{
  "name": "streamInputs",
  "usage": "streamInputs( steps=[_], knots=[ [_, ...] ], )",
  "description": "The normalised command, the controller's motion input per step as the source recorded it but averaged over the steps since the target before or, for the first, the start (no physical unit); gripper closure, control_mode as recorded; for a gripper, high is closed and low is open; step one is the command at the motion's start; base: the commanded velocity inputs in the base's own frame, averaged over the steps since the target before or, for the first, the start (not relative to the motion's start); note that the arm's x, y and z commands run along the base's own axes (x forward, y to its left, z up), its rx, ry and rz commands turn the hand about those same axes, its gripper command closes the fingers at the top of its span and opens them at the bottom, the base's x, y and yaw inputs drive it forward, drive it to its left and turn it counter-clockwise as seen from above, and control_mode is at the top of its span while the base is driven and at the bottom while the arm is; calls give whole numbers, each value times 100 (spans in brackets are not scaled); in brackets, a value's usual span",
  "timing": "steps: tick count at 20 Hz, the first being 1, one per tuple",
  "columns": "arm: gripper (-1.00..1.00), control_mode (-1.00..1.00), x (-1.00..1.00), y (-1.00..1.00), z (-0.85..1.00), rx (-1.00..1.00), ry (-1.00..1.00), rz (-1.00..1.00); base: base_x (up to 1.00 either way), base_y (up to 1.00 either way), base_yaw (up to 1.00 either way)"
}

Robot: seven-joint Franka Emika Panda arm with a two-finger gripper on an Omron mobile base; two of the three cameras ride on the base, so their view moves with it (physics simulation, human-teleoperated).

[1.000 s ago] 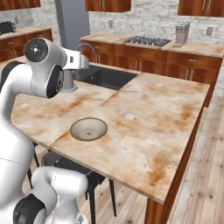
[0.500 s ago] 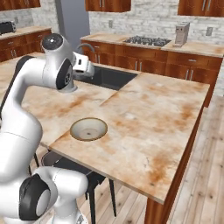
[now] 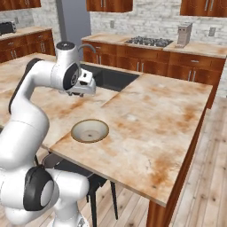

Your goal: Retrieve the apple and orange from the fridge and place them into the bowl on the dining table.

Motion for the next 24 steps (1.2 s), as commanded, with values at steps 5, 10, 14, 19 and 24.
streamInputs(
  steps=[5, 10, 14, 19, 24],
  knots=[
    [100, -100, 0, 9, -88, 0, 28, 0, 0, 0, 0],
    [100, -100, 0, 0, -85, 0, 27, 0, 0, 0, 0],
    [100, -100, 5, 0, -74, 0, 23, 0, 0, 0, 0],
    [100, -100, 26, 0, -57, 0, 16, 0, 0, 0, 0],
    [100, -100, 30, 0, -47, 0, 13, 0, 0, 0, 0]
  ],
)
